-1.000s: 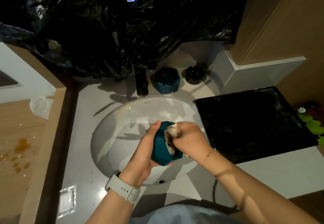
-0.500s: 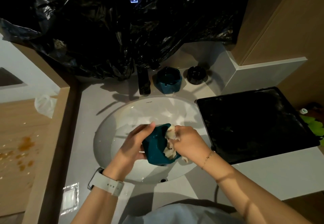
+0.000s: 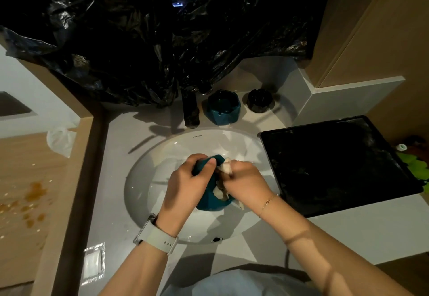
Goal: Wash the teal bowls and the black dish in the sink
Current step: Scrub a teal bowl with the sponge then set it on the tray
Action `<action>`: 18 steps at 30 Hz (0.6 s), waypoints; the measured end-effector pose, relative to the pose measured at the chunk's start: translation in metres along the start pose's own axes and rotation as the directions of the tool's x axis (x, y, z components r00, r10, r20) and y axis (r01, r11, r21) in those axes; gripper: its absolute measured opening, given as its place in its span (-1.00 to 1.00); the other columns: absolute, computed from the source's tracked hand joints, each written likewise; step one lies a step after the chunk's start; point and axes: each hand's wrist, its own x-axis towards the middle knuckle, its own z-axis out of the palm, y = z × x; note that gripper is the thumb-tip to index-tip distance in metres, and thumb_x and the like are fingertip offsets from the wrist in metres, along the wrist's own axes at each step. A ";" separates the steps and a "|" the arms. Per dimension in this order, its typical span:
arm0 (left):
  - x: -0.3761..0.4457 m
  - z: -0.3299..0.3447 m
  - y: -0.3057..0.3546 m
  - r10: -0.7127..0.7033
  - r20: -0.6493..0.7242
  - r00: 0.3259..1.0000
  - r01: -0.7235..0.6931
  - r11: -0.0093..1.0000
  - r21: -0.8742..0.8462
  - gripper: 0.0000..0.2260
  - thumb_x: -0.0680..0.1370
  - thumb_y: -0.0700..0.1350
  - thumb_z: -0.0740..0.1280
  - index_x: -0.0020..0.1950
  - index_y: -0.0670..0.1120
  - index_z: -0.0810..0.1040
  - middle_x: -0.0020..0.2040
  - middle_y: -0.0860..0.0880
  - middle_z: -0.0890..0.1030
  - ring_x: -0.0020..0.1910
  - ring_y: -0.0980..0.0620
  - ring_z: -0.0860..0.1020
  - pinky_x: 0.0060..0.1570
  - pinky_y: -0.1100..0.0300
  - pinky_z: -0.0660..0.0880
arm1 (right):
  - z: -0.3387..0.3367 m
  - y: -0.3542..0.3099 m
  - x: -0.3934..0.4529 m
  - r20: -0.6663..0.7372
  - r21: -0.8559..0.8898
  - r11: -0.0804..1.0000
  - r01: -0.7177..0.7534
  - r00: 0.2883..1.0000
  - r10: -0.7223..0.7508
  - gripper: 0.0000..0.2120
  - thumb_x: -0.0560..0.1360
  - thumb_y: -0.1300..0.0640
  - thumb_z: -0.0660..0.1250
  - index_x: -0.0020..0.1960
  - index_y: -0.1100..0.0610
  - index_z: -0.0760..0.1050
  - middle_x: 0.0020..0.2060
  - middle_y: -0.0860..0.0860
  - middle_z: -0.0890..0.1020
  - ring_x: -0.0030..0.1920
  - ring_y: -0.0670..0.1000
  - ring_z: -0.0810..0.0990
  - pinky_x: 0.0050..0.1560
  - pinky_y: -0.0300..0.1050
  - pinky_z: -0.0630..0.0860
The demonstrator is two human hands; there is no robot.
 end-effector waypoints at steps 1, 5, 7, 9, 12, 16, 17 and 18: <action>0.002 0.001 0.001 0.013 -0.065 0.998 -0.012 1.000 0.012 -0.83 0.57 0.06 0.32 0.13 0.09 0.58 -0.03 0.08 0.63 0.04 0.01 0.58 0.10 0.09 0.54 | 0.008 0.004 -0.002 -0.005 0.142 0.988 -0.067 0.998 0.068 -0.77 0.56 0.10 0.17 -0.06 0.23 0.52 -0.13 0.18 0.63 -0.10 0.17 0.59 -0.17 -0.12 0.47; -0.004 0.011 0.002 0.127 -0.191 0.973 -0.100 0.984 0.147 -0.78 0.58 0.01 0.33 0.20 0.02 0.55 -0.09 0.10 0.57 -0.08 0.05 0.54 -0.15 0.39 0.43 | 0.033 0.013 -0.015 0.269 0.593 0.690 -0.414 0.910 0.315 -0.82 0.57 0.10 0.23 -0.10 0.18 0.54 -0.18 0.11 0.63 -0.18 0.05 0.59 -0.16 -0.17 0.50; -0.012 0.017 -0.002 0.182 -0.183 0.966 -0.153 0.975 0.164 -0.74 0.58 0.04 0.32 0.24 0.02 0.52 -0.08 0.11 0.58 -0.10 0.08 0.54 -0.15 0.37 0.44 | 0.035 0.015 -0.018 0.361 0.712 0.505 -0.488 0.871 0.334 -0.87 0.56 0.18 0.26 -0.15 0.13 0.51 -0.21 0.10 0.63 -0.19 0.05 0.61 -0.13 -0.14 0.54; -0.019 0.021 -0.006 0.212 -0.165 0.963 -0.184 0.969 0.167 -0.71 0.57 0.08 0.30 0.26 0.06 0.49 -0.04 0.11 0.61 -0.08 0.08 0.58 -0.09 0.26 0.52 | 0.035 0.021 -0.014 0.331 0.738 0.499 -0.455 0.888 0.320 -0.89 0.54 0.22 0.29 -0.16 0.14 0.53 -0.21 0.11 0.64 -0.18 0.07 0.62 -0.16 -0.17 0.55; -0.024 0.023 -0.012 0.199 -0.136 0.970 -0.185 0.976 0.113 -0.73 0.56 0.09 0.29 0.24 0.09 0.49 -0.06 0.15 0.64 -0.08 0.17 0.61 -0.06 0.23 0.58 | 0.027 0.026 -0.005 0.051 0.520 0.819 -0.243 0.966 0.254 -0.87 0.54 0.15 0.30 -0.17 0.10 0.56 -0.20 0.05 0.65 -0.11 0.05 0.62 -0.13 -0.18 0.55; -0.024 0.020 -0.016 0.138 -0.101 0.985 -0.134 0.990 0.039 -0.73 0.56 0.07 0.31 0.24 0.12 0.43 -0.07 0.23 0.59 -0.07 0.27 0.59 -0.04 0.31 0.55 | 0.021 0.019 -0.001 -0.105 0.367 0.927 -0.084 0.986 0.131 -0.80 0.53 0.06 0.30 -0.02 0.20 0.57 -0.11 0.12 0.67 -0.07 0.10 0.63 -0.03 -0.06 0.57; -0.023 0.018 -0.016 0.117 -0.073 0.990 -0.116 0.993 0.031 -0.73 0.56 0.07 0.33 0.24 0.13 0.40 -0.06 0.22 0.57 -0.07 0.26 0.58 -0.03 0.30 0.54 | 0.022 0.018 -0.001 -0.114 0.353 0.933 -0.066 0.987 0.113 -0.80 0.53 0.07 0.30 -0.01 0.21 0.56 -0.11 0.13 0.67 -0.07 0.11 0.63 -0.03 -0.05 0.57; -0.021 0.014 -0.015 0.090 -0.032 0.995 -0.089 0.996 0.023 -0.72 0.56 0.07 0.35 0.22 0.13 0.37 -0.05 0.21 0.57 -0.06 0.24 0.58 -0.03 0.28 0.54 | 0.023 0.019 0.000 -0.121 0.346 0.937 -0.046 0.988 0.093 -0.81 0.53 0.09 0.30 0.00 0.21 0.56 -0.10 0.14 0.67 -0.06 0.12 0.63 -0.02 -0.03 0.57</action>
